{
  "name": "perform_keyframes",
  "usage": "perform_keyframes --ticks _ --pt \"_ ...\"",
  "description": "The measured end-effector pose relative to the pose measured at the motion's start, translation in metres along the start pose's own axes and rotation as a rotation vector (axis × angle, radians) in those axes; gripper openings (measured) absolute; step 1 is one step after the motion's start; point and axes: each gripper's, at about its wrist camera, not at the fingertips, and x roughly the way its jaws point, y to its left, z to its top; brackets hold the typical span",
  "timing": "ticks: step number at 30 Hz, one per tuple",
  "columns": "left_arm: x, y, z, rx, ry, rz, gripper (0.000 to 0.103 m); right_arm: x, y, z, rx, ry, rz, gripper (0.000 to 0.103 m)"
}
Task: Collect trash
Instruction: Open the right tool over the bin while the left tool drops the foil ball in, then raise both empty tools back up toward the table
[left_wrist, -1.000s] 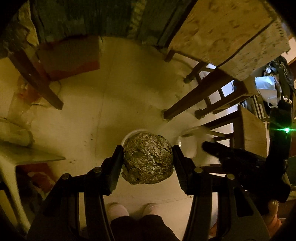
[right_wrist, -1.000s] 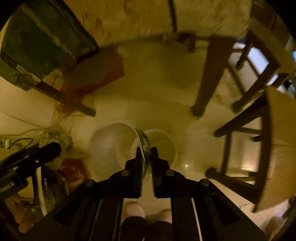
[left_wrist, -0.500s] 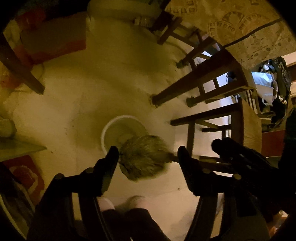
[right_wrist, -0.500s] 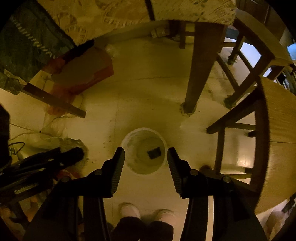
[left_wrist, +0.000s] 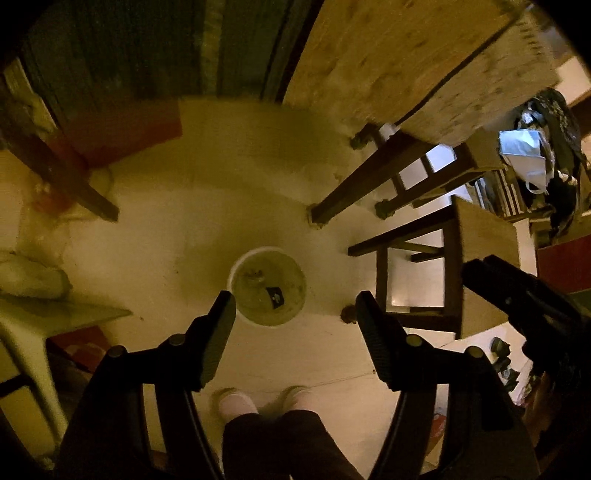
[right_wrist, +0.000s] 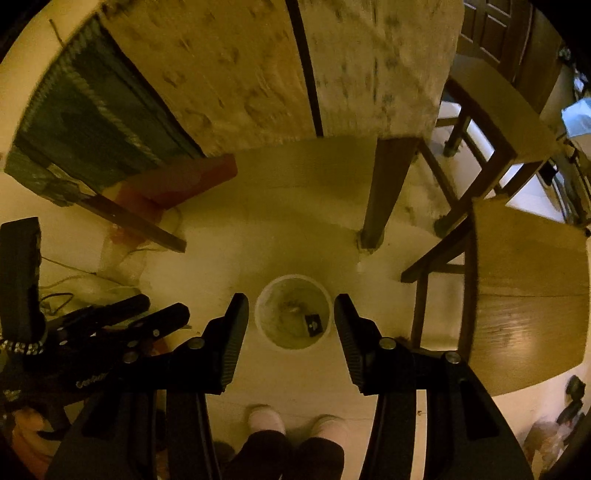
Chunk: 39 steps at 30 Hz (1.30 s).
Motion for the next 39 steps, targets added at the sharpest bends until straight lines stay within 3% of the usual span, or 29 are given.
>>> perform_keyframes --ticks 8,19,29,35,39 --pt "-0.109 -0.024 0.010 0.060 -0.115 0.019 0.066 -0.087 0.027 0.013 -0.021 -0.096 0.002 0.045" --pt "-0.280 -0.058 0.002 0.141 -0.346 0.008 0.066 -0.234 0.073 0.019 -0.072 -0.290 0.003 0.046" --pt "-0.430 -0.074 -0.015 0.222 -0.631 -0.020 0.066 -0.357 0.122 0.012 -0.130 -0.575 -0.027 0.062" --pt "-0.490 -0.071 -0.027 0.255 -0.772 -0.028 0.067 -0.406 0.141 0.005 -0.152 -0.745 -0.065 0.070" --pt "-0.516 -0.063 -0.035 0.258 -0.852 -0.033 0.085 -0.426 0.145 0.003 -0.136 -0.828 -0.062 0.083"
